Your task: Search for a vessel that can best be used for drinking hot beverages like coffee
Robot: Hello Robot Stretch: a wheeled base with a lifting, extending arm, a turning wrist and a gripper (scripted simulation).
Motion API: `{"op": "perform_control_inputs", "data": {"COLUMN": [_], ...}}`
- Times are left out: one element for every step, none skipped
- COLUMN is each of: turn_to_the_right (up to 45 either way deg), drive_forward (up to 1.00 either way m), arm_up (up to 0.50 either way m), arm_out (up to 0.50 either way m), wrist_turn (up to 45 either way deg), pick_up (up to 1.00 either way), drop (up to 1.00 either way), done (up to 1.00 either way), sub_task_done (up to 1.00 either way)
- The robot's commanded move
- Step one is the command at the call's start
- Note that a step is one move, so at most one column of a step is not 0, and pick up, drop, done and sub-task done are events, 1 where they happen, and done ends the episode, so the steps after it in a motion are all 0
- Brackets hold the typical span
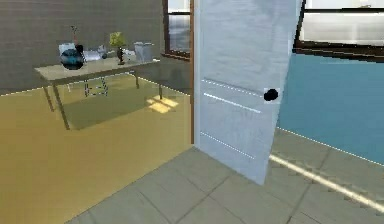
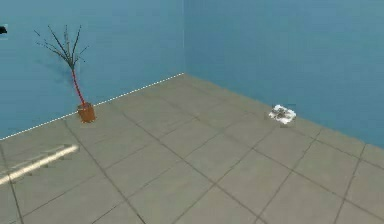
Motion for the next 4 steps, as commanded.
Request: {"op": "perform_control_inputs", "data": {"turn_to_the_right": [-18.0,0.0,0.0,-45.0], "drive_forward": [0.0,1.0,1.0,0.0], "arm_up": [0.0,0.0,0.0,0.0], "arm_out": [0.0,0.0,0.0,0.0], "wrist_turn": [0.0,0.0,0.0,0.0], "pick_up": [0.0,0.0,0.0,0.0], "drop": [0.0,0.0,0.0,0.0], "done": [0.0,0.0,0.0,0.0], "sub_task_done": [0.0,0.0,0.0,0.0]}}
